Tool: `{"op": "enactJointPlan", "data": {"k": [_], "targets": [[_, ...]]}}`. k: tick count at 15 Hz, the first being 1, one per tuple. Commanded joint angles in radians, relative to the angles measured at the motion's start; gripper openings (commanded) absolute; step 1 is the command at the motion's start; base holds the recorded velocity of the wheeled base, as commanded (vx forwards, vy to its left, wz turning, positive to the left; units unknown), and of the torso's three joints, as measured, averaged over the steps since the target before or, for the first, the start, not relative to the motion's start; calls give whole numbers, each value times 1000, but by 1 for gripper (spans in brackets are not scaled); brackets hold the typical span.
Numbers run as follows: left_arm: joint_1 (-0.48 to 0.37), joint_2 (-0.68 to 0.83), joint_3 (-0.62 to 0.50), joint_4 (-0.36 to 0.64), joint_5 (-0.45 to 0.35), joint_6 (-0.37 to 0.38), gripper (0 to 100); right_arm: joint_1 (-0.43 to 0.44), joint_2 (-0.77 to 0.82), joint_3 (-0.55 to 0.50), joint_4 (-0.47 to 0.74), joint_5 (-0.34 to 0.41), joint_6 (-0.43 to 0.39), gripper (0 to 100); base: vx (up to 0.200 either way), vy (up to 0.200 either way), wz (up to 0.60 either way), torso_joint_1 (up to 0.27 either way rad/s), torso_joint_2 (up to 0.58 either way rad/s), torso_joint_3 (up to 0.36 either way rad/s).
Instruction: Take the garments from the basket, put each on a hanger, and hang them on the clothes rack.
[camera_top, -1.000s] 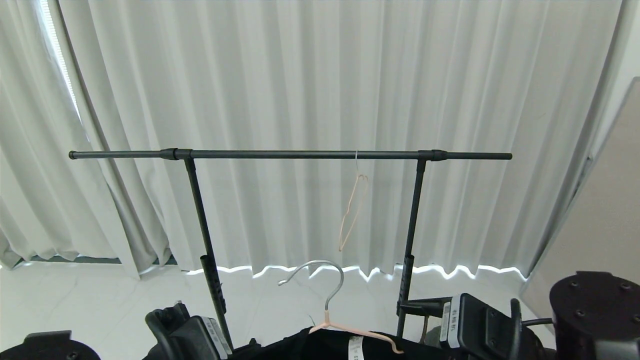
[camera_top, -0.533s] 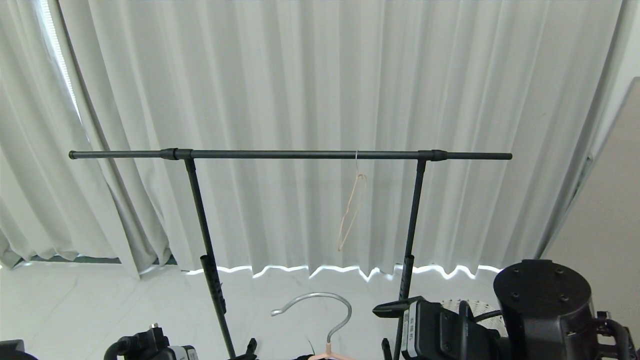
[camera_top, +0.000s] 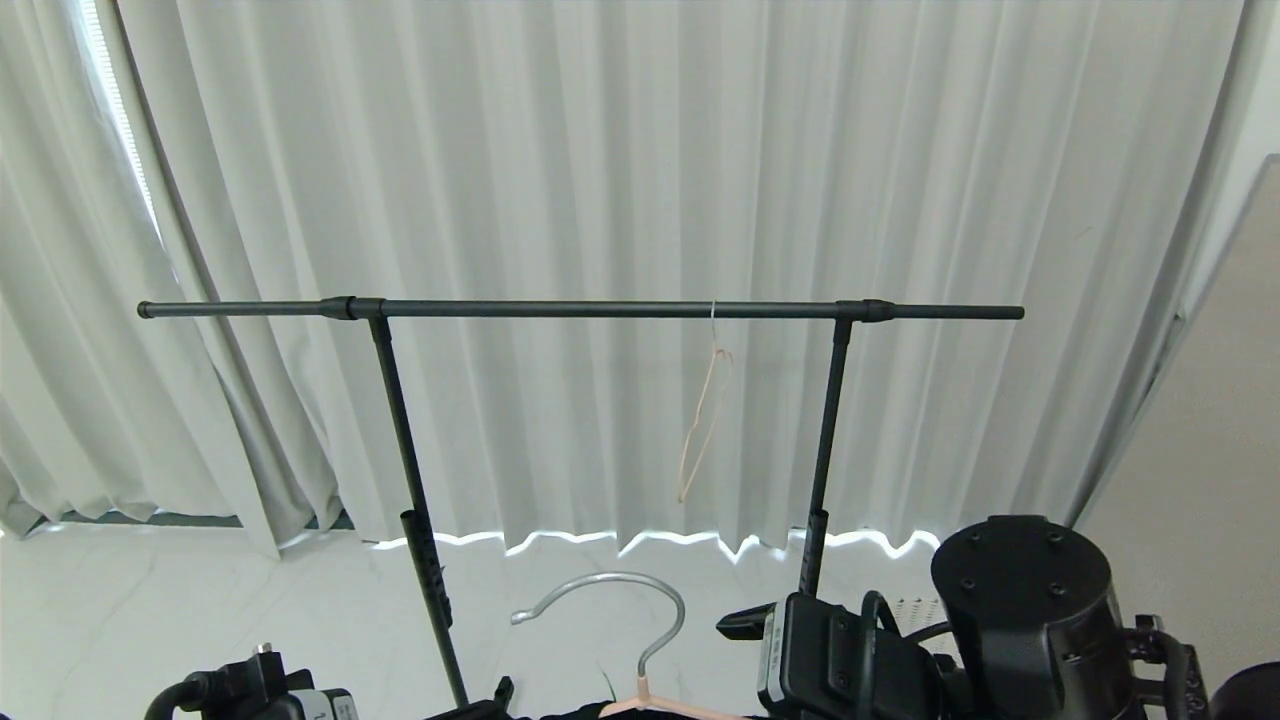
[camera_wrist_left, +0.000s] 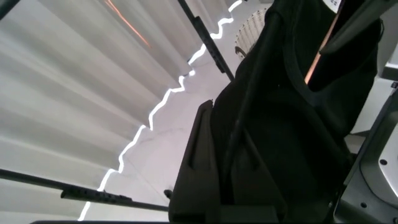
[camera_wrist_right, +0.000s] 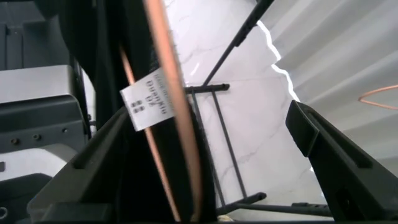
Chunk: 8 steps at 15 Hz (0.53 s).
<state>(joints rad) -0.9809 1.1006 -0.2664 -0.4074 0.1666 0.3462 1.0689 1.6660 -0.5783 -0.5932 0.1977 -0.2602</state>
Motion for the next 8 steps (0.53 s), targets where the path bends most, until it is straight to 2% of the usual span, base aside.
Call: {"op": "enactJointPlan", "data": {"k": [1, 8], "targets": [[2, -4, -2, -1, 1, -1, 0, 9, 5, 0, 0, 0, 4, 0, 0, 0, 0, 0, 0, 0], [2, -19, 3, -1, 1, 1, 0, 8, -2, -2, 0, -3, 22, 0, 0, 0, 0, 0, 0, 0]]}}
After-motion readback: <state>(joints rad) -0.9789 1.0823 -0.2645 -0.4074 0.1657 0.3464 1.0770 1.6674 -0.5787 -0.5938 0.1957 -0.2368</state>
